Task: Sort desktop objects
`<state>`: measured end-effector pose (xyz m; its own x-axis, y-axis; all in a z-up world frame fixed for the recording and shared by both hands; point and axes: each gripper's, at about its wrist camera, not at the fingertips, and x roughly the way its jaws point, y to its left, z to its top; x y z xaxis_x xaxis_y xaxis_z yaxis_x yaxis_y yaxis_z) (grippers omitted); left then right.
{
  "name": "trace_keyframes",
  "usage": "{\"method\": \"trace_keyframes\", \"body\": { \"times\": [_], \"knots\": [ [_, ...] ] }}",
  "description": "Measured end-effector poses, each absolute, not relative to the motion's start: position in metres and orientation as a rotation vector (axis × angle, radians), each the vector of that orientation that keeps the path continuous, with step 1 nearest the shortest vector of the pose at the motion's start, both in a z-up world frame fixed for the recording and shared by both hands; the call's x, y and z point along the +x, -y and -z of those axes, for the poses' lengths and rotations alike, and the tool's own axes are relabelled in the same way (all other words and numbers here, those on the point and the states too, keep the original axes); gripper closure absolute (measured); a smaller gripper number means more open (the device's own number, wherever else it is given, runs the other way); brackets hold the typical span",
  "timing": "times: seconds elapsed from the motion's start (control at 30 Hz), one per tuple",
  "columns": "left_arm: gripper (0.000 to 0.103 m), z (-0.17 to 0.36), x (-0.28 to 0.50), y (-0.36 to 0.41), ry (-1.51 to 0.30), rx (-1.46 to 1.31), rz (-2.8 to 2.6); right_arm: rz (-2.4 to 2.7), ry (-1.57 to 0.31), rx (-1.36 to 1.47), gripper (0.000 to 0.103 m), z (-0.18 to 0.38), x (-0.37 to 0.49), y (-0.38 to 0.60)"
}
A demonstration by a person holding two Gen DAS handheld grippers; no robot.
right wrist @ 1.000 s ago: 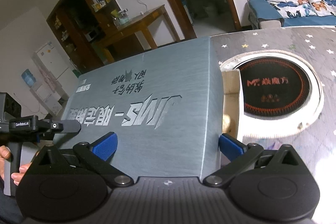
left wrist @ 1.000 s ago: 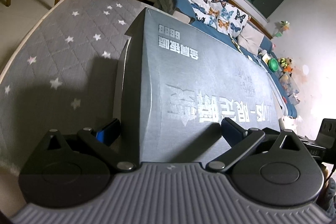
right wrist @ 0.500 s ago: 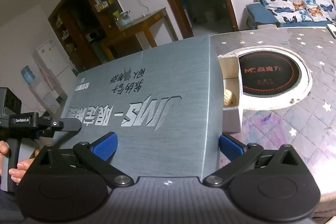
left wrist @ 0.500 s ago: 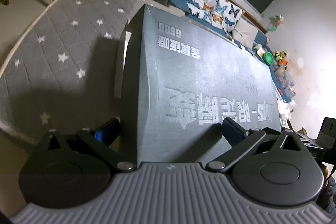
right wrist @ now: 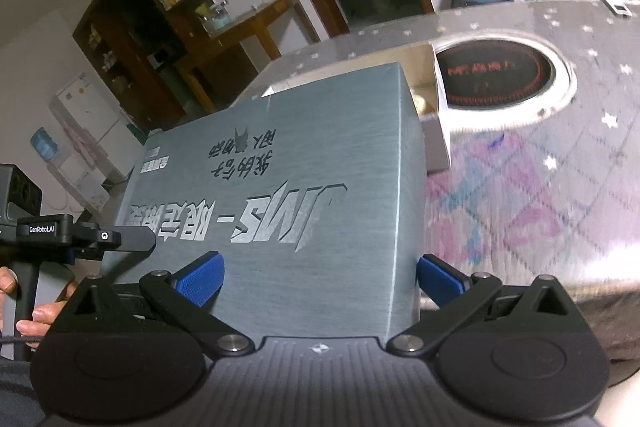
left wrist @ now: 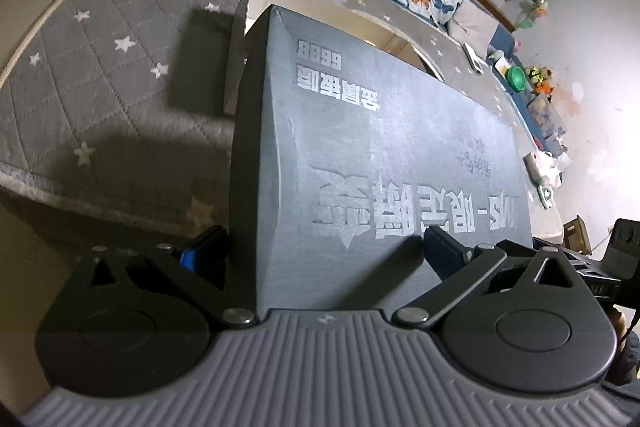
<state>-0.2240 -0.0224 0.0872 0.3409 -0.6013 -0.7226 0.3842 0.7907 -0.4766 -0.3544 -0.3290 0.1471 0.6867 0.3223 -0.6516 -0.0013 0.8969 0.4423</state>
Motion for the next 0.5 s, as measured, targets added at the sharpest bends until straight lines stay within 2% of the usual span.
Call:
{"method": "trace_keyframes", "body": {
  "times": [0.5],
  "knots": [
    [0.001,-0.06,-0.217,0.025,-1.143,-0.248,0.623,-0.185,-0.882,0.467,0.0,-0.124,-0.347,0.332]
  ]
}}
